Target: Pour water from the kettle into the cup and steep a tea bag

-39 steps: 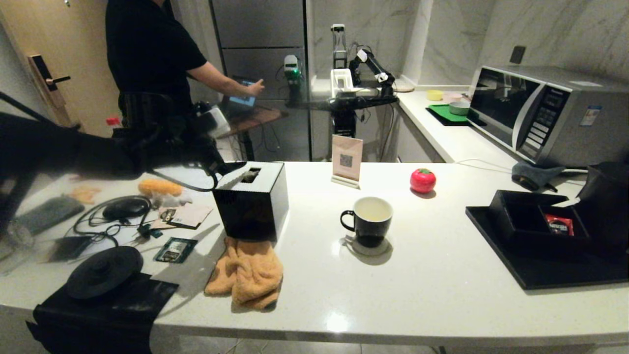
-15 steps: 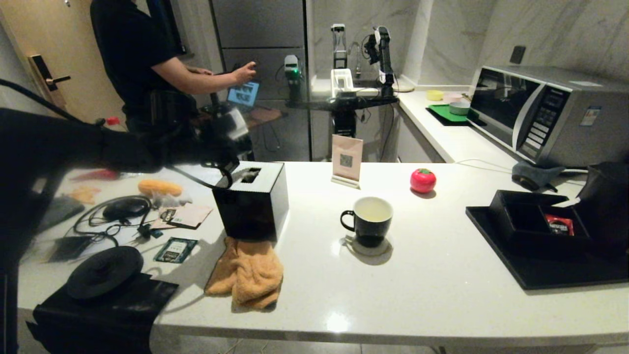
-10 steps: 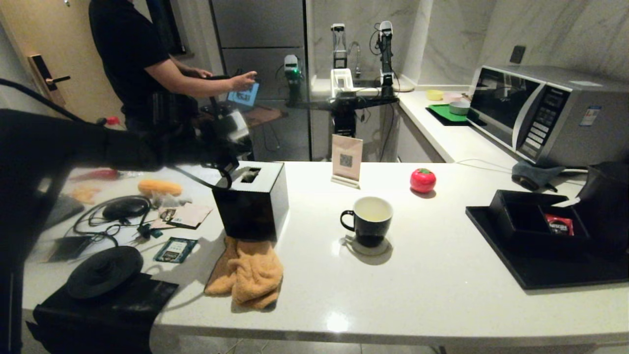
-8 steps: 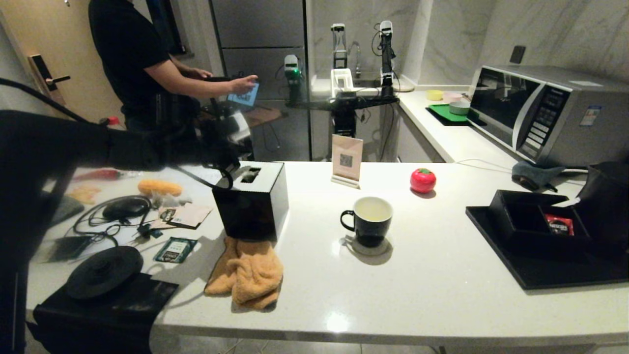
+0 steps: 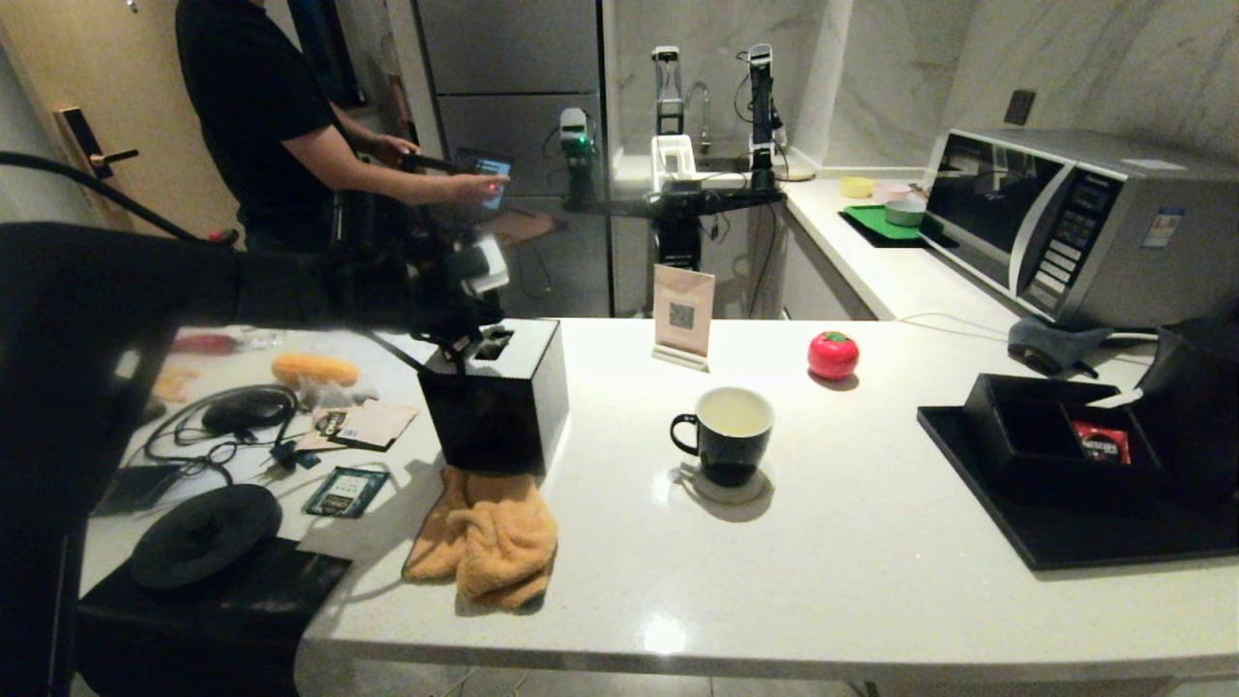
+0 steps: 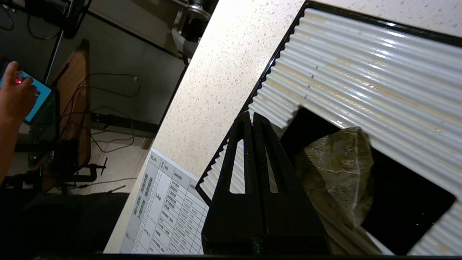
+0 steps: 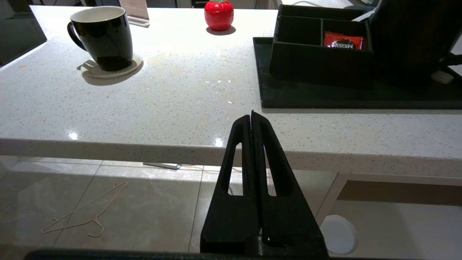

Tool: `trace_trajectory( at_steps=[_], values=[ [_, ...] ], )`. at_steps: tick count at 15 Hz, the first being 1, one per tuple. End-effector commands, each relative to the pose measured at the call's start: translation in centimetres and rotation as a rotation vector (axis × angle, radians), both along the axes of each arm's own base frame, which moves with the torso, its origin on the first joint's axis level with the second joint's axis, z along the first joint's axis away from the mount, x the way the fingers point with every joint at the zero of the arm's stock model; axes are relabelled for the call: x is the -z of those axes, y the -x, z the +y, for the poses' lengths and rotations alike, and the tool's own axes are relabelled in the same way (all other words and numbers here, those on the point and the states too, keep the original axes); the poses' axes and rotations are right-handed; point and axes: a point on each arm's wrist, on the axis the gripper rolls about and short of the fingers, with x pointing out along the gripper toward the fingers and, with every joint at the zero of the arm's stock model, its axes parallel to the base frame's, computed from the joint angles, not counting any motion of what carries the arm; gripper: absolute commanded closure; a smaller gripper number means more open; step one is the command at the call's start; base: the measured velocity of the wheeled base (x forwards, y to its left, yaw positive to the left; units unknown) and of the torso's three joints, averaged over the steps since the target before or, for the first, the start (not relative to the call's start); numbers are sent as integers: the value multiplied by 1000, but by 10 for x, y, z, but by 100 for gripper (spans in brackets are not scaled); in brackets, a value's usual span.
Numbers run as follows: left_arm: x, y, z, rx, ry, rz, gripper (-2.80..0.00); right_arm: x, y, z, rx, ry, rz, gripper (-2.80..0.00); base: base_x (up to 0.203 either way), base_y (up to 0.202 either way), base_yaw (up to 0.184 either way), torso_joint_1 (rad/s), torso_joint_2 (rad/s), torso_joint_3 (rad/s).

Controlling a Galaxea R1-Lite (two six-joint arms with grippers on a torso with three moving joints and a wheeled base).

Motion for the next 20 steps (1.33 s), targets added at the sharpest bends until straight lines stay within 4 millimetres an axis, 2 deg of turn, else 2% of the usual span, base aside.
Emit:
trace_trajectory(
  at_steps=[1, 8, 12, 20],
  values=[
    [4, -3, -2, 1, -7, 2, 0, 0, 0, 0, -1, 1, 0, 0, 0, 0, 0, 0, 0, 0],
    [8, 0, 0, 2, -74, 54, 0, 0, 0, 0, -1, 1, 0, 0, 0, 0, 0, 0, 0, 0],
    [3, 3, 2, -5, -130, 102, 0, 0, 0, 0, -1, 1, 0, 0, 0, 0, 0, 0, 0, 0],
    [-7, -3, 2, 2, -140, 55, 0, 0, 0, 0, 0, 1, 0, 0, 0, 0, 0, 0, 0, 0]
  ],
)
